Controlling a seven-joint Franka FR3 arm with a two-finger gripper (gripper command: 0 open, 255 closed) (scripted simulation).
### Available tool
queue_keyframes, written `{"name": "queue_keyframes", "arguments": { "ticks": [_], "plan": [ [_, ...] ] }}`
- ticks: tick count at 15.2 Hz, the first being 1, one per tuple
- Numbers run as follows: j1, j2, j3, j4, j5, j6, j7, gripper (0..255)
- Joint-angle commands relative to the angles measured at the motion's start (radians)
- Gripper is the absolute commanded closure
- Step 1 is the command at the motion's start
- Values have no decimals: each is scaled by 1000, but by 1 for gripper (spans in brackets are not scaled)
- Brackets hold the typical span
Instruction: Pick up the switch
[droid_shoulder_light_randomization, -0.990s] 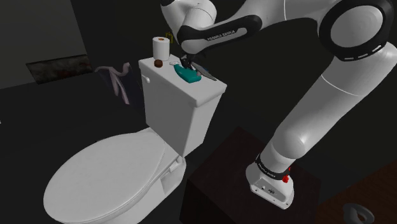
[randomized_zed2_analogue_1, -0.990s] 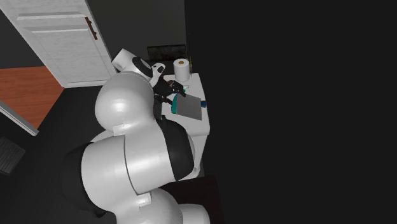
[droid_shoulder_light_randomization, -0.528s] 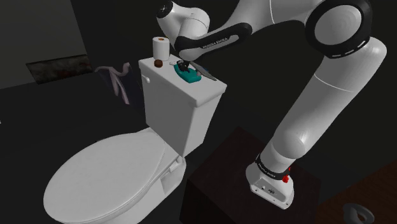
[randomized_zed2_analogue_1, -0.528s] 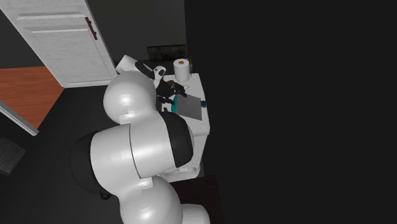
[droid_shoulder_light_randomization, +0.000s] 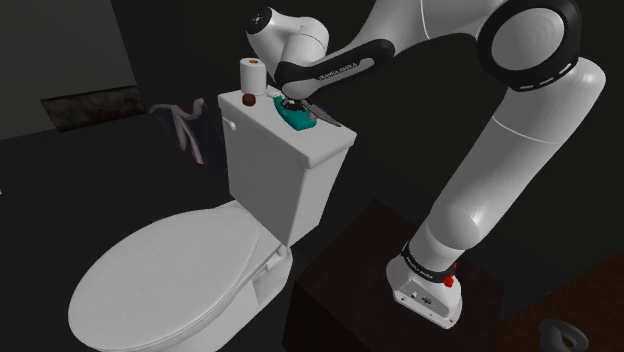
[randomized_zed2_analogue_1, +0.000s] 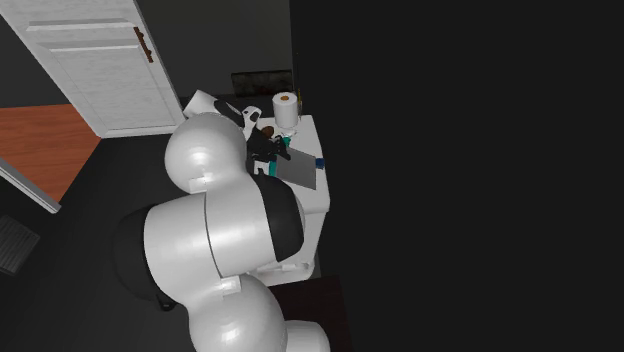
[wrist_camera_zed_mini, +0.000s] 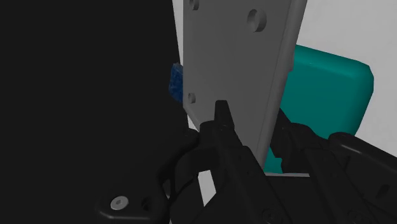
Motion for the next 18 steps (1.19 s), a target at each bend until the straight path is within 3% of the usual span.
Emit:
{"name": "queue_keyframes", "arguments": {
  "ticks": [1,18],
  "plan": [
    [-1,4,-1,-3,2,2,0,255],
    [5,-44,5,103,42,-115,-103,255]
  ]
}}
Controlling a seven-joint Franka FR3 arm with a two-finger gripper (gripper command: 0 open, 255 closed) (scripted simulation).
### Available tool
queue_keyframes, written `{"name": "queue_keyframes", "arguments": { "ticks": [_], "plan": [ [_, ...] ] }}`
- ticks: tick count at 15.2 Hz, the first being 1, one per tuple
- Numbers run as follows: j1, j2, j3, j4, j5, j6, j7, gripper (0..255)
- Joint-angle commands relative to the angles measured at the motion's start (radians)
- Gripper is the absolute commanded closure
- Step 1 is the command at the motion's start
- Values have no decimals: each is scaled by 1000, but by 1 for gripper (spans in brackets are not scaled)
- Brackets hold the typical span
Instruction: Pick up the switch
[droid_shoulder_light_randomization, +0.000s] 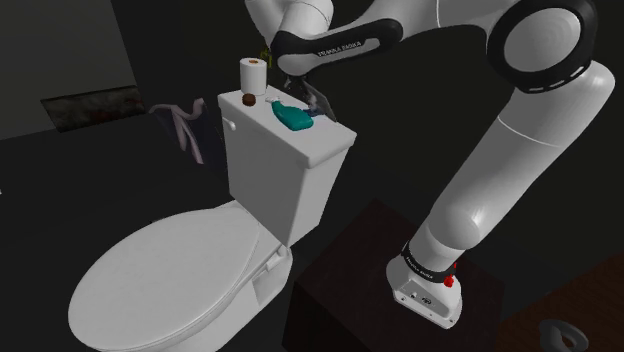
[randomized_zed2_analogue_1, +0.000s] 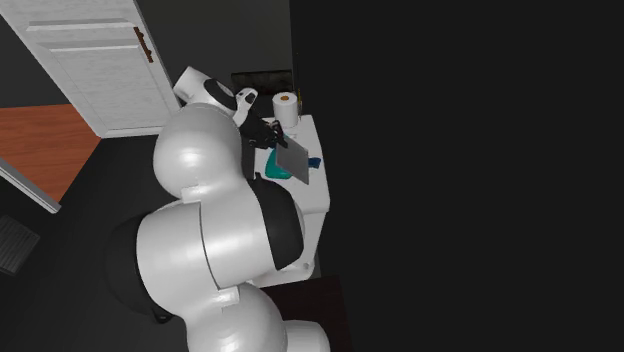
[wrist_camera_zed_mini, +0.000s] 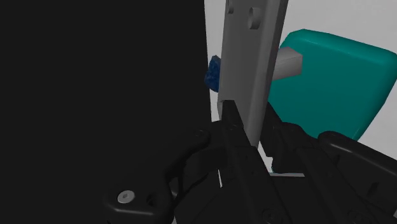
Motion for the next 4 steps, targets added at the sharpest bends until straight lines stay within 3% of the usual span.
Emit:
{"name": "queue_keyframes", "arguments": {
  "ticks": [1,4],
  "plan": [
    [-1,-7,-1,16,4,-15,-17,255],
    [-1,-9,-1,28,6,-26,-26,255]
  ]
}}
